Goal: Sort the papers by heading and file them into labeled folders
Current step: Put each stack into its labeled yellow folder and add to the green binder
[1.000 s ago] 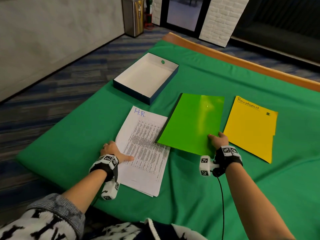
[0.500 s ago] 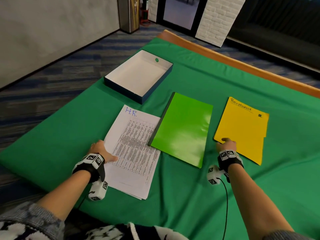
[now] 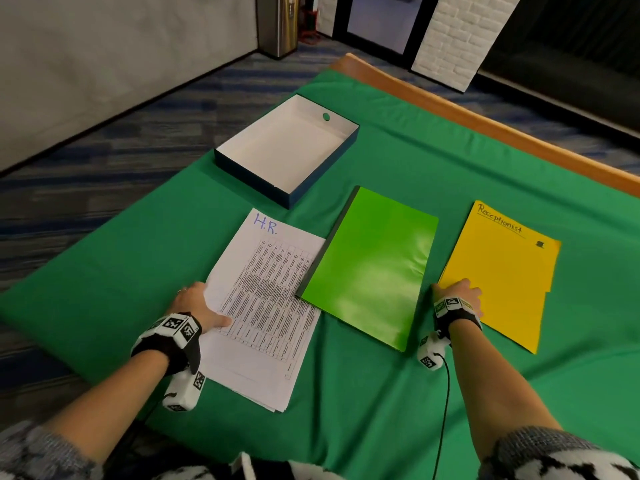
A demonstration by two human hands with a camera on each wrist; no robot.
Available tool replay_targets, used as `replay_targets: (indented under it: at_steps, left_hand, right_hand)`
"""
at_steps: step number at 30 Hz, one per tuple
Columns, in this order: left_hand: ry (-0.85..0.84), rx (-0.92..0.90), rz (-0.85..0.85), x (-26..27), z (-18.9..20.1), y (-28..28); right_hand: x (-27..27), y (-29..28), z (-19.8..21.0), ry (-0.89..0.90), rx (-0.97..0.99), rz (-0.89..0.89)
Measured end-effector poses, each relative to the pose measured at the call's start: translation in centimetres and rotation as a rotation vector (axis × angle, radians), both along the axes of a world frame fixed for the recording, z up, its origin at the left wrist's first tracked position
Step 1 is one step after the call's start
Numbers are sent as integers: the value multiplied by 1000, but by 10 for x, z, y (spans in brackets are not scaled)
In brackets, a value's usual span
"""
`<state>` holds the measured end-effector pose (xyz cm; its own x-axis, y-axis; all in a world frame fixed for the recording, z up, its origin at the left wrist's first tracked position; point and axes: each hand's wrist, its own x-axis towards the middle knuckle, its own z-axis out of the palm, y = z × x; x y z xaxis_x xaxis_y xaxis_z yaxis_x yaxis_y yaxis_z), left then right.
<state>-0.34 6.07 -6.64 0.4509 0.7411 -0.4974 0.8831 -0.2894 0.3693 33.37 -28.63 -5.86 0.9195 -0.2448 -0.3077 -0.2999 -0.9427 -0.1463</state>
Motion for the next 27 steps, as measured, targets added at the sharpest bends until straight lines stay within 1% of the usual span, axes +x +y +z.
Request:
replay_targets:
  at_steps: [3,5,7,9,11,13,15,17,20,22,23,25,27]
  left_hand:
    - [15,1,-3,0,0,1]
    - [26,-4,-10,1,1,2]
    - [39,-2,-21,2,4,1]
    - [72,62,-42,6,10,-5]
    - [99,179,-94,12,18,-13]
    - [39,257,-153,20,24,-24]
    - [-57,256,-209,30,31,-39]
    - [-163,180,-267,44,36,-57]
    - [-314,26,-417,68,44,-89]
    - [-360,-93,-494,86,52,-111]
    - [-361,-159,-505,94,56,-123]
    - [-366,-279,-505,113,63,-143]
    - [-399,-482,-442,129,67,-159]
  right_hand:
    - [2,2,5,18,-15,75]
    - [4,4,10,28,2,149]
    - [7,2,19,23,-24,219]
    - [6,-4,29,7,-59,255]
    - [-2,-10,41,-16,-51,271]
    - [-19,-12,53,-82,10,288]
    - [-45,-10,64,-174,86,291]
    - [-75,-8,73,-258,114,291]
    - [-117,-4,80,-324,105,367]
    - [-138,-1,81,-352,131,413]
    - [-147,0,80,-364,165,426]
    - [-160,1,76,-393,303,456]
    - [-169,2,75,-382,478,486]
